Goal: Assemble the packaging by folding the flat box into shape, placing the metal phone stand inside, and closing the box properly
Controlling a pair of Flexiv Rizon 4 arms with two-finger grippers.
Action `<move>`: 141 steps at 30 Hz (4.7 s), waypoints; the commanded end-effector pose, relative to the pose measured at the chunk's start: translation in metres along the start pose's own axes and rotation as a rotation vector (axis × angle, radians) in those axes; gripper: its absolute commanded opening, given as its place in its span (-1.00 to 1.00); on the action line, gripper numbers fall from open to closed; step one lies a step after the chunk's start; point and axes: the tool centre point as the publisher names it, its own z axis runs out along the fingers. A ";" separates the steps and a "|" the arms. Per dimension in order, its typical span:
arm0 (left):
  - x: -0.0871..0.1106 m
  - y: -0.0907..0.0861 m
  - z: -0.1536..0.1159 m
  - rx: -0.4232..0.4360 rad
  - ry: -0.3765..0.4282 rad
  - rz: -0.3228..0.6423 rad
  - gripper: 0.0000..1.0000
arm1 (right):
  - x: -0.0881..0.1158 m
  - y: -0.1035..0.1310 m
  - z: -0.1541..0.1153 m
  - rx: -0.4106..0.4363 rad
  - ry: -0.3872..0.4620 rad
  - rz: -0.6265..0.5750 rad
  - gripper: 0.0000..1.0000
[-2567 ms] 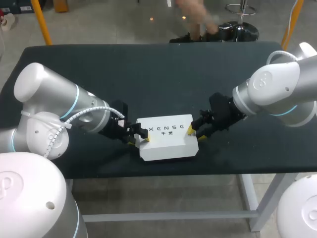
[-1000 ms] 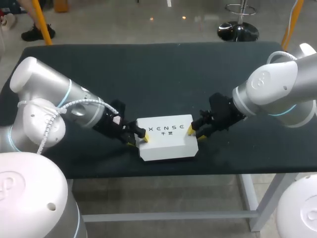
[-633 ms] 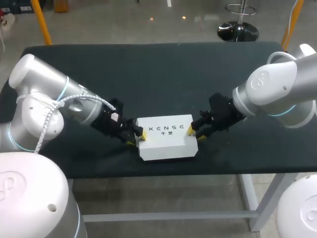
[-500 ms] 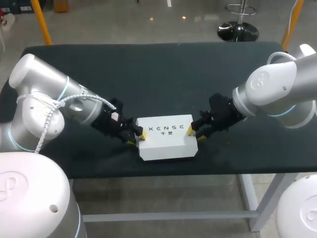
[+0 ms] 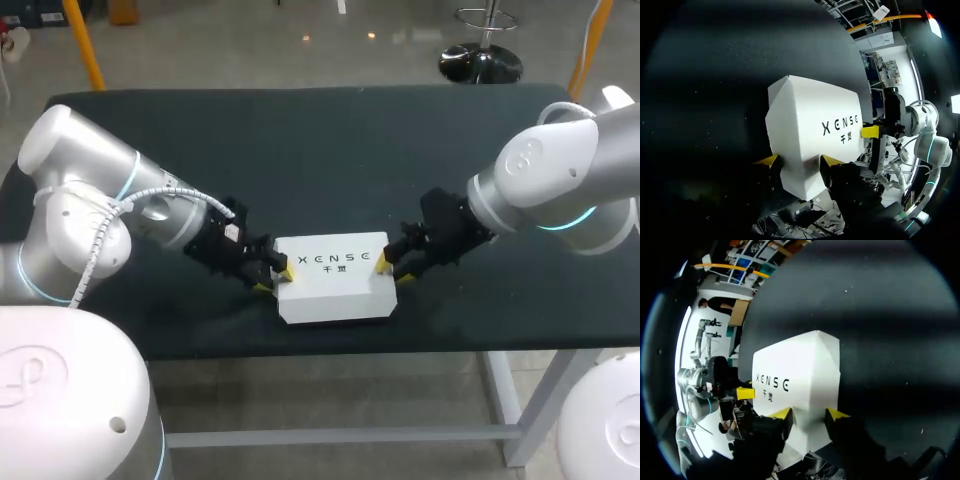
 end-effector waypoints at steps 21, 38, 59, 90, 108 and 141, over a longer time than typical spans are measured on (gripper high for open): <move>0.011 -0.003 0.000 -0.051 -0.029 -0.041 0.22 | 0.007 0.011 -0.003 0.059 0.030 0.042 -0.07; 0.018 -0.005 -0.005 -0.083 -0.045 -0.080 0.17 | 0.014 0.014 -0.010 0.111 0.026 0.104 -0.06; 0.025 -0.010 -0.009 -0.136 -0.064 -0.138 0.18 | 0.024 0.022 -0.013 0.181 0.029 0.156 -0.07; 0.036 -0.017 -0.016 -0.207 -0.095 -0.202 0.10 | 0.028 0.031 -0.015 0.294 0.039 0.234 -0.08; 0.032 -0.020 -0.020 -0.230 -0.110 -0.223 0.15 | 0.030 0.032 -0.019 0.324 0.030 0.253 -0.07; 0.037 -0.023 -0.029 -0.371 -0.080 -0.247 0.09 | 0.038 0.033 -0.025 0.434 0.052 0.275 -0.04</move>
